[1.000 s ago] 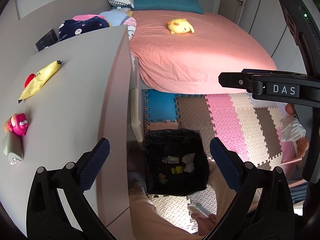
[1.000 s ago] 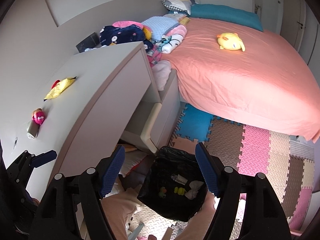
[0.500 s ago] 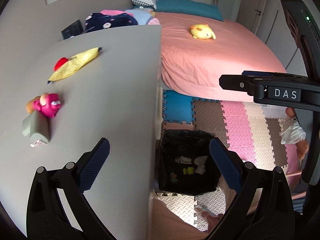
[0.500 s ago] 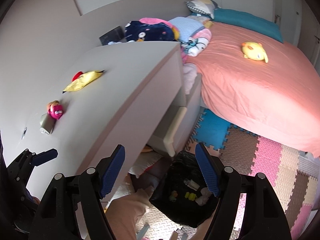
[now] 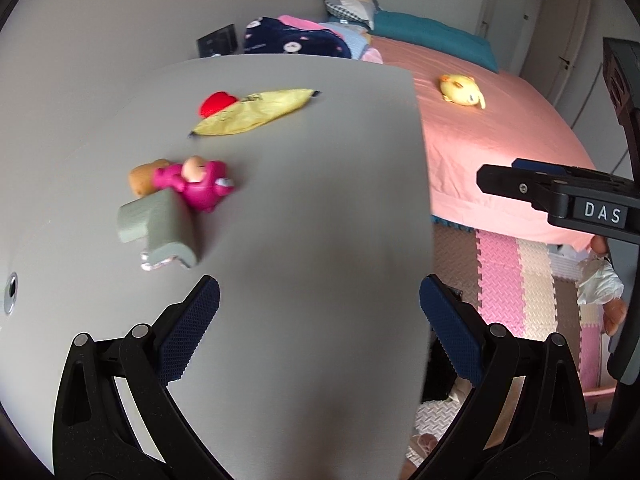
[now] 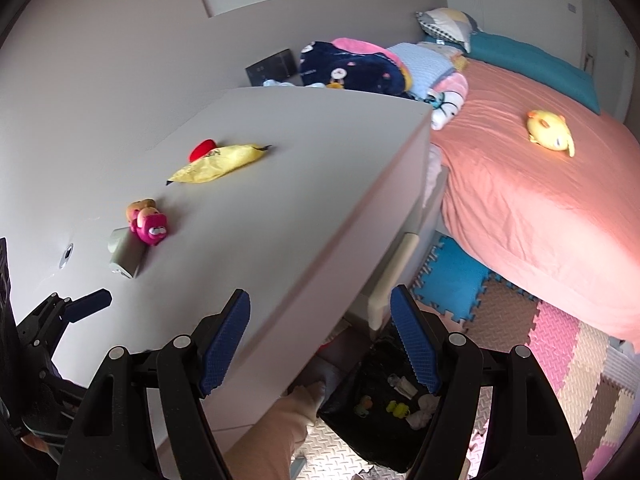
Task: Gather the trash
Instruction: 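Move both open tools back over the desk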
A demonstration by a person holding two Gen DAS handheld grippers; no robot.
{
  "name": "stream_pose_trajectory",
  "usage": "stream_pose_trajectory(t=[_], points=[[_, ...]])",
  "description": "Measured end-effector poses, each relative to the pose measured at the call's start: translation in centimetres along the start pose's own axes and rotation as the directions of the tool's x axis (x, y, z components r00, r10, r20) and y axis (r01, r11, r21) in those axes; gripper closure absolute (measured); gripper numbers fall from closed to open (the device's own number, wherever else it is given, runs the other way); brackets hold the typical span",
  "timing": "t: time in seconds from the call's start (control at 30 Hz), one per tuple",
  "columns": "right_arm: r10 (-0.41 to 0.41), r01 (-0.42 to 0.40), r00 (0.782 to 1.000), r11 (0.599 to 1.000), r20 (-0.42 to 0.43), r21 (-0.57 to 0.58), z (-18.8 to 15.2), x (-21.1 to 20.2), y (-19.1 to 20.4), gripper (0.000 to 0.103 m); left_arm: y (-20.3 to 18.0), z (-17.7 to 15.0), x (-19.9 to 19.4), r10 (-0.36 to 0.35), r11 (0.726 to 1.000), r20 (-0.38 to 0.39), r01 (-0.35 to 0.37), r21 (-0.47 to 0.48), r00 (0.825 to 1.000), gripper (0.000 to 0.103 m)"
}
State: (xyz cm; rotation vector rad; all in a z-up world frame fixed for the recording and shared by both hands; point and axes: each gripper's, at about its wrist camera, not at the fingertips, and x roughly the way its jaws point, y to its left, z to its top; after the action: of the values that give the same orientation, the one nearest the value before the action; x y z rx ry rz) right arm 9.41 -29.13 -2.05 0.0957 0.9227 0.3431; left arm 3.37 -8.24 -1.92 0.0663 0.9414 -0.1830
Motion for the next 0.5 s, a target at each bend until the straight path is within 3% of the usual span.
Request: stream_pose_trajectory(t=[0.5], points=[[0.043, -0.045, 0.998, 0.996, -0.04, -0.07, 2.3, 3.5, 4.3, 0.03, 7.0, 0.7, 0.5, 0.092, 0.99, -0.006, -0.092, -0.103, 0.996, 0.006]])
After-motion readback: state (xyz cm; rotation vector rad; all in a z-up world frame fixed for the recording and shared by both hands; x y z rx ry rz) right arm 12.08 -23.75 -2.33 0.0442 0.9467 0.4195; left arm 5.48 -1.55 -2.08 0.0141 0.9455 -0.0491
